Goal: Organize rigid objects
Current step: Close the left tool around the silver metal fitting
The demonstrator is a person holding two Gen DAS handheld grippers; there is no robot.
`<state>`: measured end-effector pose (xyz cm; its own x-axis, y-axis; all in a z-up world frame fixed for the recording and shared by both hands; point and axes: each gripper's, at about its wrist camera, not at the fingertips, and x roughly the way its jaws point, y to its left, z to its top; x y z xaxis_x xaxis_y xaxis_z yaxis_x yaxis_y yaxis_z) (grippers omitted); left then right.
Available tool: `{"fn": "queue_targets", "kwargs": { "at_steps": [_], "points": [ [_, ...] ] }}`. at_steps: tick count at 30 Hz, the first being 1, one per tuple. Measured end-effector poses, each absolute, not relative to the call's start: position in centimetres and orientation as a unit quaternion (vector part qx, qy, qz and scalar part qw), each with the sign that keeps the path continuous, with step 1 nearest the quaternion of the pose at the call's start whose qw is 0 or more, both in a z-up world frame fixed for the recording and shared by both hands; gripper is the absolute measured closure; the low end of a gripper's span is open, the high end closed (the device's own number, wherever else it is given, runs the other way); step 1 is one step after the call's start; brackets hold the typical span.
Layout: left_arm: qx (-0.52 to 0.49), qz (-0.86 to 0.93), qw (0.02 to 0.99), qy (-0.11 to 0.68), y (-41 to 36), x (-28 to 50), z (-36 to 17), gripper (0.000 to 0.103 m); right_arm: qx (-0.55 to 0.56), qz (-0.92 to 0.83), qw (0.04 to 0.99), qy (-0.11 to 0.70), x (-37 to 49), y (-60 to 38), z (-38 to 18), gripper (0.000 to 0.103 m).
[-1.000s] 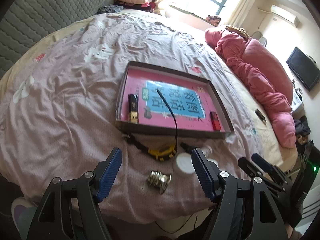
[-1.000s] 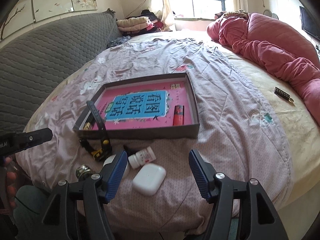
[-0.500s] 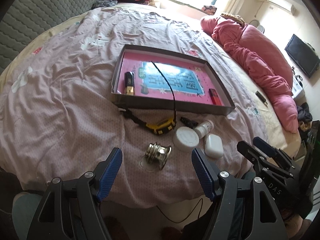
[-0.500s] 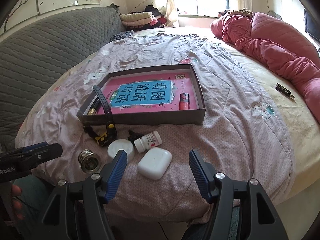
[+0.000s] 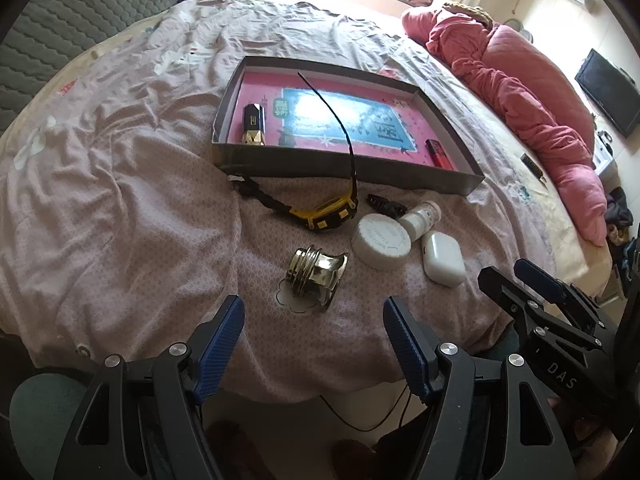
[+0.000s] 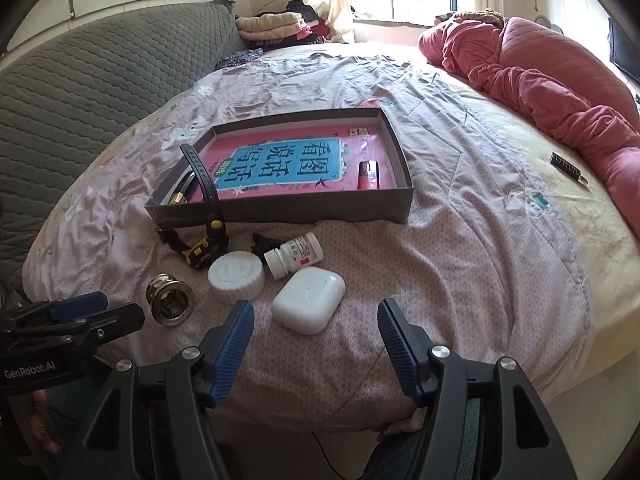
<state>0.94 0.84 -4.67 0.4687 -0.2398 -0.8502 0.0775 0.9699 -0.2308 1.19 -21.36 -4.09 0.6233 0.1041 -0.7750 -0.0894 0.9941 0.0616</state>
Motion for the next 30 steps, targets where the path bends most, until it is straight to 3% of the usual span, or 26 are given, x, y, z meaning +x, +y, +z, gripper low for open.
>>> {"fn": "queue_targets", "kwargs": {
  "at_steps": [21,30],
  "points": [
    [-0.073,-0.076,0.838,0.535,0.8,4.5,-8.5,0.03,0.023,0.055,0.883,0.466,3.7,-21.0,-7.7,0.039],
    [-0.072,-0.078,0.833,0.544,0.5,5.6,-9.3,0.043,0.054,0.055,0.878,0.472,4.7,-21.4,-9.1,0.039]
  ]
}}
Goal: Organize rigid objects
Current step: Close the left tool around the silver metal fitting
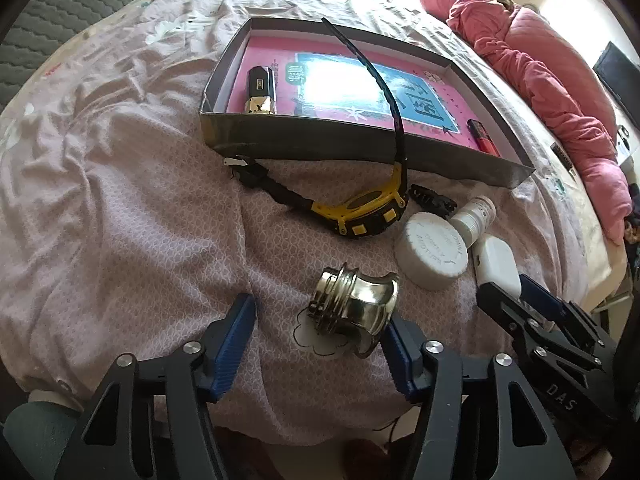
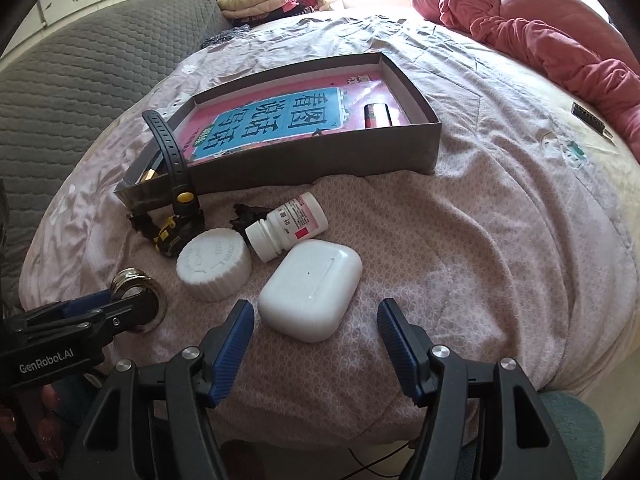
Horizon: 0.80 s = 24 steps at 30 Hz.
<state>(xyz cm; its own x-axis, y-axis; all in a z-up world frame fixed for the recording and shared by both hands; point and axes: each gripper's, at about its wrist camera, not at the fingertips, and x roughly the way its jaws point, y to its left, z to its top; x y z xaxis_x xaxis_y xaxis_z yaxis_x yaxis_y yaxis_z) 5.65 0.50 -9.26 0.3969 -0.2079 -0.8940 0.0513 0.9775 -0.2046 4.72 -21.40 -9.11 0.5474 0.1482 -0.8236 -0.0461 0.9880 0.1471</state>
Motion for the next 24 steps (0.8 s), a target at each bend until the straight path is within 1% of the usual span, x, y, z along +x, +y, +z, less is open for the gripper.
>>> {"fn": "queue_targets", "kwargs": {
  "at_steps": [1,4,10,18,22,24],
  "points": [
    [-0.073,-0.079,0.833,0.543,0.5,5.7,-9.2,0.046,0.053,0.054,0.879,0.471,4.9,-21.3,-9.2,0.039],
    [-0.078,-0.085,0.832,0.543,0.3,5.9,-9.3,0.051,0.047,0.048,0.88,0.471,5.3,-21.1,-9.6,0.039],
    [-0.087,-0.09,0.831,0.542,0.1,6.5,-9.6,0.055,0.04,0.04,0.885,0.463,5.6,-21.1,-9.9,0.039],
    [-0.1,-0.092,0.829,0.542,-0.2,7.4,-9.8,0.055,0.047,0.029,0.889,0.455,6.1,-22.2,-9.9,0.04],
    [-0.104,-0.089,0.829,0.542,-0.2,7.8,-9.8,0.062,0.055,0.02,0.891,0.45,6.5,-23.0,-9.9,0.04],
    [-0.107,-0.089,0.829,0.542,-0.2,8.0,-9.9,0.063,0.061,0.017,0.892,0.448,6.7,-23.4,-10.0,0.04]
  ]
}}
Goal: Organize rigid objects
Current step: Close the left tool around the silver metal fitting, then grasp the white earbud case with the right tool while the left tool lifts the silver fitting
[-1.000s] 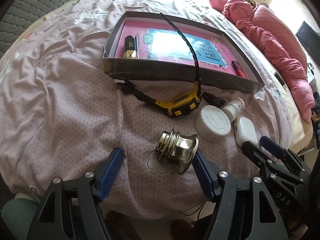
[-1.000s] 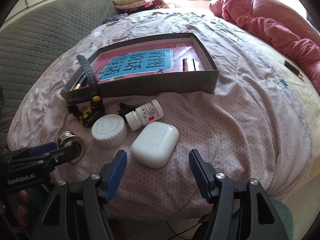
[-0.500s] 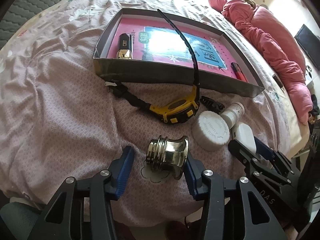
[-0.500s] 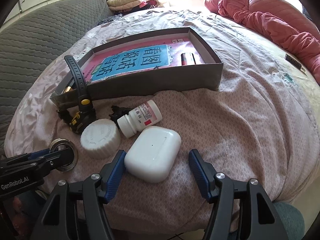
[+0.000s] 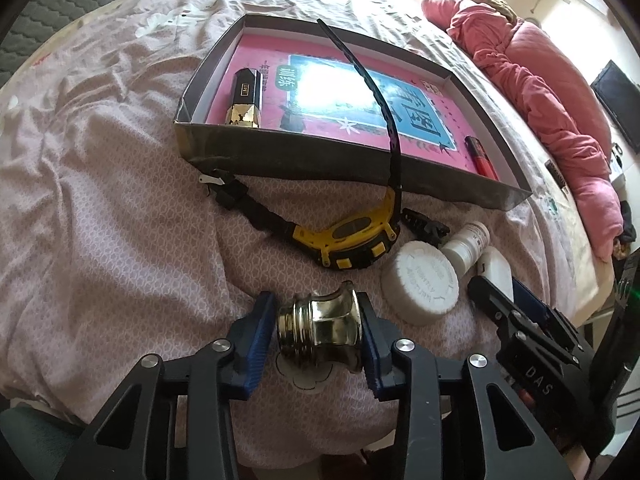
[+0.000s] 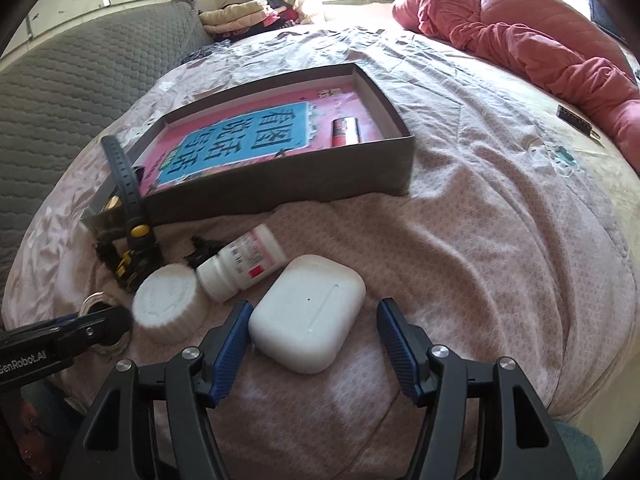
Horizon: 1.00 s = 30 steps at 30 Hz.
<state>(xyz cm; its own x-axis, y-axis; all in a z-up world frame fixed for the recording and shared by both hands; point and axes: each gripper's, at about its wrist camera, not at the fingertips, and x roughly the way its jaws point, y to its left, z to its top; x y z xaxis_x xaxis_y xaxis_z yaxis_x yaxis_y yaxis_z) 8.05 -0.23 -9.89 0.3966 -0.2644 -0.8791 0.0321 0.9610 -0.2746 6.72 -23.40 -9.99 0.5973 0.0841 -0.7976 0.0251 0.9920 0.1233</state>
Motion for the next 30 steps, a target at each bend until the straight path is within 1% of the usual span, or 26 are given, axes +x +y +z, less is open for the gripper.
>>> {"fn": "queue_targets", "kwargs": {
  "at_steps": [5,7,10,11,17,30],
  "points": [
    [-0.112,-0.091,0.828,0.542,-0.2,8.2,-10.0,0.064,0.076,0.013,0.893,0.444,7.2,-24.2,-10.1,0.04],
    [-0.115,-0.092,0.828,0.541,0.0,8.2,-10.0,0.066,0.073,0.012,0.894,0.443,7.4,-24.2,-10.2,0.04],
    [-0.118,-0.093,0.828,0.541,0.2,8.1,-10.1,0.067,0.062,0.014,0.895,0.441,7.8,-23.9,-10.4,0.04],
    [-0.118,-0.094,0.828,0.54,0.3,8.1,-10.0,0.067,0.06,0.016,0.896,0.44,7.9,-23.8,-10.4,0.041],
    [-0.124,-0.095,0.828,0.538,0.6,7.9,-9.6,0.067,0.072,0.023,0.898,0.434,7.9,-24.2,-10.3,0.042],
    [-0.136,-0.099,0.845,0.508,0.9,8.1,-6.2,0.067,0.11,0.015,0.906,0.409,7.5,-25.9,-8.9,0.042]
  ]
}}
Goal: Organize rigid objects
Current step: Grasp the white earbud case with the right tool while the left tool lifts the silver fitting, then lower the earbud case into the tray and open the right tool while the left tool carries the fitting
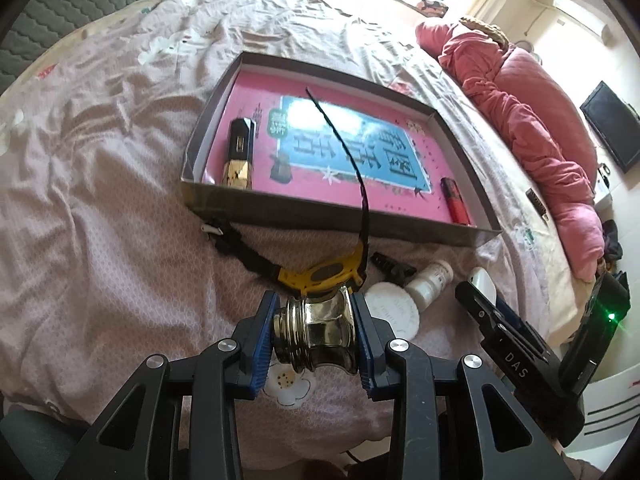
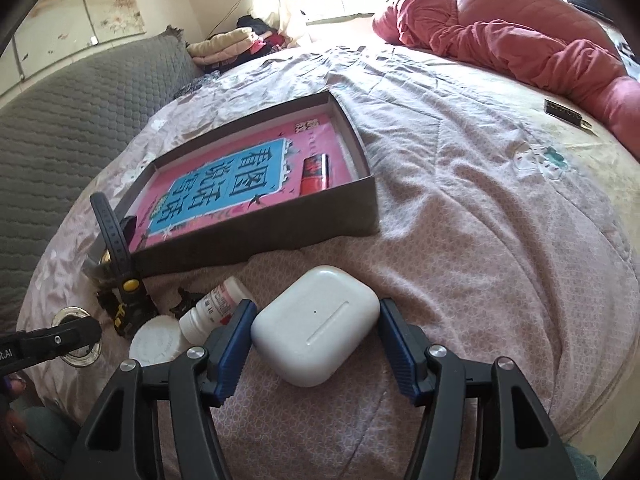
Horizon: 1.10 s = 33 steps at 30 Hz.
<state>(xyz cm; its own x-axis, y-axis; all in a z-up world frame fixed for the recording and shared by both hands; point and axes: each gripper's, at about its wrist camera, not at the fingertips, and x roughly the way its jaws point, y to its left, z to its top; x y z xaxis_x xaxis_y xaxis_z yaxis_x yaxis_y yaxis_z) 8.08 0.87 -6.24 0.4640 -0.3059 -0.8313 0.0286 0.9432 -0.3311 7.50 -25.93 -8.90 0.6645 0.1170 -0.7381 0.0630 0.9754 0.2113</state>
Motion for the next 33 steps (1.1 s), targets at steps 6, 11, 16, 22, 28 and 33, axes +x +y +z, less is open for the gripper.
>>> {"fn": "queue_targets", "kwargs": {
  "at_steps": [6,11,16,22,28,33],
  "points": [
    [-0.139,-0.097,0.849,0.5,1.2,8.2,-5.5,0.067,0.108,0.014,0.911,0.397,7.2,-26.2,-8.1,0.042],
    [-0.144,-0.093,0.853,0.494,1.7,8.3,-4.9,0.067,0.104,0.016,0.914,0.392,7.0,-26.1,-7.6,0.042],
    [-0.149,-0.088,0.857,0.486,2.3,8.6,-4.4,0.067,0.102,0.023,0.917,0.384,6.6,-25.9,-6.8,0.042],
    [-0.15,-0.085,0.861,0.479,3.0,9.3,-4.0,0.067,0.093,0.036,0.922,0.375,6.4,-25.3,-5.5,0.042],
    [-0.144,-0.085,0.867,0.469,3.1,10.4,-3.3,0.067,0.079,0.045,0.925,0.368,6.4,-24.6,-4.3,0.042],
    [-0.135,-0.083,0.872,0.464,3.3,11.6,-3.1,0.067,0.075,0.049,0.926,0.367,6.7,-24.3,-3.8,0.042]
  ]
}}
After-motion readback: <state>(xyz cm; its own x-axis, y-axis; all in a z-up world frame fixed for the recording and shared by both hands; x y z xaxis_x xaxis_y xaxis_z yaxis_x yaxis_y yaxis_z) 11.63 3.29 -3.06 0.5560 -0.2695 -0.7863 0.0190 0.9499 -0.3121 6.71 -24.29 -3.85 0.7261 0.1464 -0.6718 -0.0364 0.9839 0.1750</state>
